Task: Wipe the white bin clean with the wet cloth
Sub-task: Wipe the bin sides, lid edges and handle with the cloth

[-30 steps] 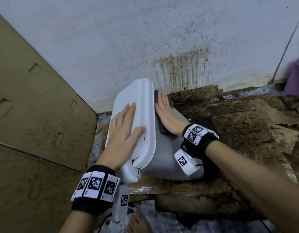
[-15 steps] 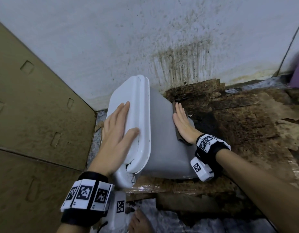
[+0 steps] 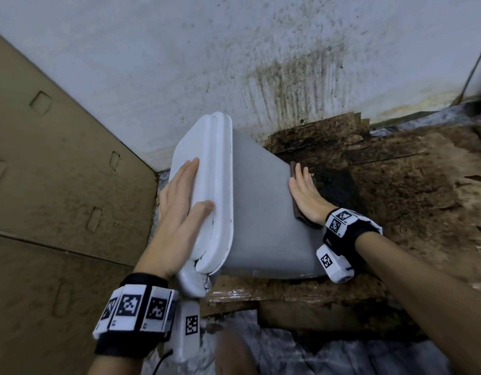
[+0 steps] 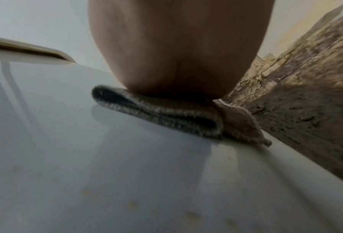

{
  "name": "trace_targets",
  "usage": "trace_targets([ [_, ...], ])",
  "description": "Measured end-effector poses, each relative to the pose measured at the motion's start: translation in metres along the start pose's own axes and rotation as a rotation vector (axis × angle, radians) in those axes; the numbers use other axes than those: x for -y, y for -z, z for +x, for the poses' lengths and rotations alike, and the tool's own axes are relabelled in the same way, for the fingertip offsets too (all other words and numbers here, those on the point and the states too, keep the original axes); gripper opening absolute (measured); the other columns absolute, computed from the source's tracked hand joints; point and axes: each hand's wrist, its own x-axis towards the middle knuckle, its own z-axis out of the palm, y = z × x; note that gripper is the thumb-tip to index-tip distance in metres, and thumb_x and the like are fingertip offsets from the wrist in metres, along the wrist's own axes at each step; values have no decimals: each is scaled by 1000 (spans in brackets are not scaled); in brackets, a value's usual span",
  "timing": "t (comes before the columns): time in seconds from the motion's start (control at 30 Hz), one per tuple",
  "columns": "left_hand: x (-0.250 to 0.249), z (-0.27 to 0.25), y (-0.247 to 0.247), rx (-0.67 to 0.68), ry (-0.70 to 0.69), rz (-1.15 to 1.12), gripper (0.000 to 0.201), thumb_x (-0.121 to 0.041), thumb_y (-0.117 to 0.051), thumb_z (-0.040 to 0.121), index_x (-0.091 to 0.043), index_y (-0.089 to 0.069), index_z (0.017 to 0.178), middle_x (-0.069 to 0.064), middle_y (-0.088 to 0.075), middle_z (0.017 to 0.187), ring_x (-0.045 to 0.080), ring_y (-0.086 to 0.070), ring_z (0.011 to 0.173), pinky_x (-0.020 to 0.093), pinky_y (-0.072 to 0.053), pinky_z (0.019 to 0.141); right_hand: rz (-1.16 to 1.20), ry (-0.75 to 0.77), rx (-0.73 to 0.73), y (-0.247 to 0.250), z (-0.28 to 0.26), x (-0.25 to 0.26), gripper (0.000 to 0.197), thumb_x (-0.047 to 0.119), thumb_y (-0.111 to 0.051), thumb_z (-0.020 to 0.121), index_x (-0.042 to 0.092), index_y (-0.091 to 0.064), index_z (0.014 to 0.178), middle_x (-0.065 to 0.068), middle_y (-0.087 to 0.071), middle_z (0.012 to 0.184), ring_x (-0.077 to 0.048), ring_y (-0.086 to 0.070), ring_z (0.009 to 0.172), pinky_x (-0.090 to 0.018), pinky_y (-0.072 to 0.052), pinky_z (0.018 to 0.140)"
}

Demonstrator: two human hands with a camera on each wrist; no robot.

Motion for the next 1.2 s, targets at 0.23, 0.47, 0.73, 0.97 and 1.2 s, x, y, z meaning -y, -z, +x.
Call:
trace_targets([
  [0.23,4,0,4,-8,24,-22,80,-57,-41,82,-45,-21,158,-50,-15,150,-16,-4,146,38,-11,128,37,-22,19,0,1,-12,69,47,-16,109,11,15,158,-2,24,166,-11,24,151,-32,13,124],
  [0.47,3,1,4,-14,25,-13,81,-56,-41,81,-45,-22,159,-53,-12,146,-13,-5,147,42,-12,128,62,-111,25,3,2,-22,71,53,-14,107,14,15,159,-2,22,167,-13,20,153,-37,10,125],
  [0.73,3,3,2,-18,31,4,74,-43,-42,88,-43,-20,159,-33,-19,159,-15,-3,146,40,-10,128,111,-132,-22,-7,-7,-7,66,48,-13,108,15,14,159,-2,21,167,-15,22,153,-37,12,124],
  [0.97,-2,4,-2,-5,1,47,77,-52,-39,85,-41,-19,159,-31,-18,160,-9,-3,148,45,-12,127,148,-74,-85,-25,-23,10,63,45,-10,108,15,14,158,0,20,168,-13,22,153,-38,12,125],
  [1.2,-4,4,-3,-11,17,51,78,-51,-38,85,-41,-19,160,-30,-19,160,-11,-4,146,39,-12,126,173,36,-175,-44,-67,61,57,37,-9,110,16,9,159,1,15,168,-11,14,154,-32,8,125],
])
